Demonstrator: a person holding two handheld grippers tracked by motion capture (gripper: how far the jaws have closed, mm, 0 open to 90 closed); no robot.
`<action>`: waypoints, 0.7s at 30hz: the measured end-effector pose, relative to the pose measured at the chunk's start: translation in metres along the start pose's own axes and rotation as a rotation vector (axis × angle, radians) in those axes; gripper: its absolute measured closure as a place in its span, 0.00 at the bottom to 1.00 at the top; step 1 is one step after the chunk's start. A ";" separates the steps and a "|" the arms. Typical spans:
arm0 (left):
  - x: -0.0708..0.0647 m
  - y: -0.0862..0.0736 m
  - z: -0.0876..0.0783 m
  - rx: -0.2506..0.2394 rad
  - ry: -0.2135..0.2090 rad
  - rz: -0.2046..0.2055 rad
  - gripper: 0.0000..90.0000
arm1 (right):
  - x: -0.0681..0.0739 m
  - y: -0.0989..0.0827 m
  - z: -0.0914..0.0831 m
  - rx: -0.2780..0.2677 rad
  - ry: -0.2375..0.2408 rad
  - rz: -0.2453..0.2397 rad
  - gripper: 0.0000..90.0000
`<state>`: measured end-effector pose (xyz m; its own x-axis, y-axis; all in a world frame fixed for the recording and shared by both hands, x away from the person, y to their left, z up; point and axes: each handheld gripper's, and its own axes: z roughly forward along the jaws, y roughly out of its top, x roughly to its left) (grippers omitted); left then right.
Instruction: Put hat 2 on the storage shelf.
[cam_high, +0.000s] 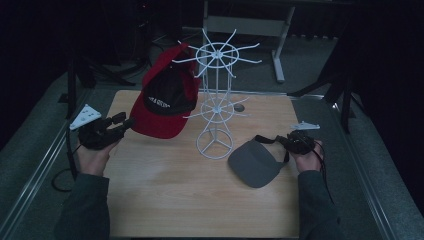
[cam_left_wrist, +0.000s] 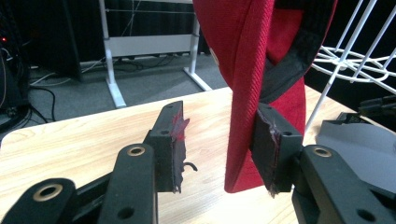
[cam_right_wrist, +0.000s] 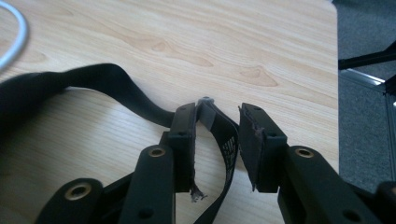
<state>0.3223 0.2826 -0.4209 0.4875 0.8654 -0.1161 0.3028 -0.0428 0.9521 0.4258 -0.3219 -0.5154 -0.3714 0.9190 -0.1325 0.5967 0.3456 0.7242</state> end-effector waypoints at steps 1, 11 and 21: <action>0.000 0.000 0.000 -0.001 -0.001 0.001 0.64 | -0.002 0.001 0.002 0.005 0.006 0.004 0.74; 0.001 0.000 0.000 0.001 0.000 -0.002 0.63 | -0.011 0.007 0.018 0.049 0.034 0.003 0.73; 0.000 -0.001 0.003 0.002 -0.008 -0.004 0.63 | -0.012 0.016 0.028 0.108 0.069 -0.064 0.65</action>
<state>0.3240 0.2810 -0.4223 0.4933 0.8613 -0.1220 0.3066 -0.0409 0.9510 0.4597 -0.3225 -0.5214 -0.4574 0.8803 -0.1263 0.6418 0.4251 0.6382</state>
